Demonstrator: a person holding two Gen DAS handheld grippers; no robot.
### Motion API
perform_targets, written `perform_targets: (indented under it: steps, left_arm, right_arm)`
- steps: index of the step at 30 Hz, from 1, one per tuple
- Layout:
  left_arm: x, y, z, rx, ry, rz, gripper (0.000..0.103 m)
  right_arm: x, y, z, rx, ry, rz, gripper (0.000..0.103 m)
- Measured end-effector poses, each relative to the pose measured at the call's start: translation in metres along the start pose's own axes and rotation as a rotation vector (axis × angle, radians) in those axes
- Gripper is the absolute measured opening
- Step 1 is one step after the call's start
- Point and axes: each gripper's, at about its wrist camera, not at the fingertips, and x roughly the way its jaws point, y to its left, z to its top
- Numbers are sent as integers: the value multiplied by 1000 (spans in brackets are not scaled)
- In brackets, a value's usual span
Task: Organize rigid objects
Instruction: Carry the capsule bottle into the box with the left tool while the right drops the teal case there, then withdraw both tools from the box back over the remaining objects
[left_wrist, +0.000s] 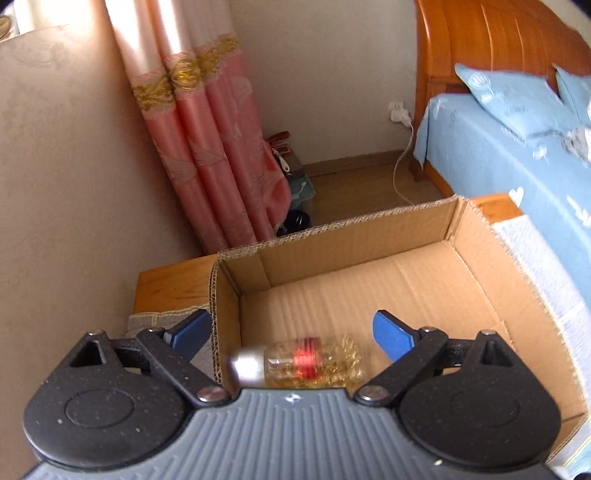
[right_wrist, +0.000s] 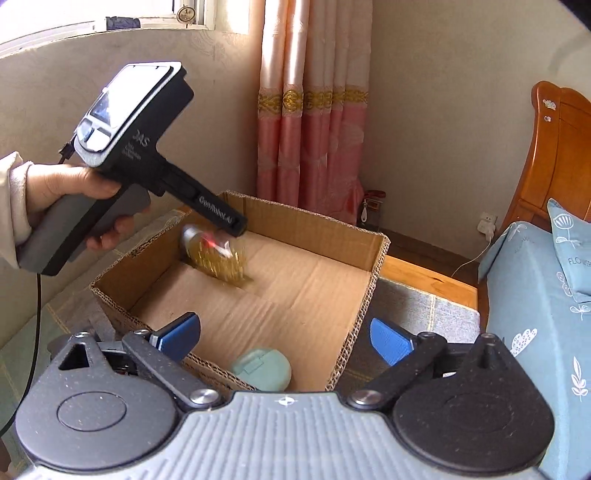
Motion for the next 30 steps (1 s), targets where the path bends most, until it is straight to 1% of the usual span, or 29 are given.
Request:
perform_targets:
  steps: [1,5,8,12,16,18,20,23,25,27,30]
  left_arm:
    - [-4,2,0,-11,-9,6,94]
    - [-24,4,-6,-10,-39,16,94]
    - [-39,4,-13,1,-53,11,95]
    - [-64,3,-24,15,-97,22,96]
    - [-87,-1,-42,26,-129,4,96]
    - [-98,-7,-54,50,-138,-6,98]
    - [-108,-14,-69,76,-156,-6,100]
    - [-121,-22,-93,114,-170,-26,100]
    - [-128,-26,-108,116,-169,-39,100]
    - [-132,-29,-122,115,-166,-57,100]
    - [-140,-35,-145,104,-168,-80,100]
  right_arm:
    - [0,1,-1,4,1,-6,103]
    - [-5,3,-13,20,9,-2,103]
    - [-11,6,-21,25,14,1,103]
    - [-21,12,-28,25,10,-3,103]
    - [-31,18,-38,40,3,-18,103]
    - [-36,22,-45,40,2,-31,103]
    - [-42,27,-53,40,-5,-62,103]
    - [-51,32,-67,63,-13,-92,103]
    - [-58,34,-80,71,-21,-115,103]
    - [-63,35,-92,86,-27,-158,103]
    - [-68,34,-111,123,-17,-203,103]
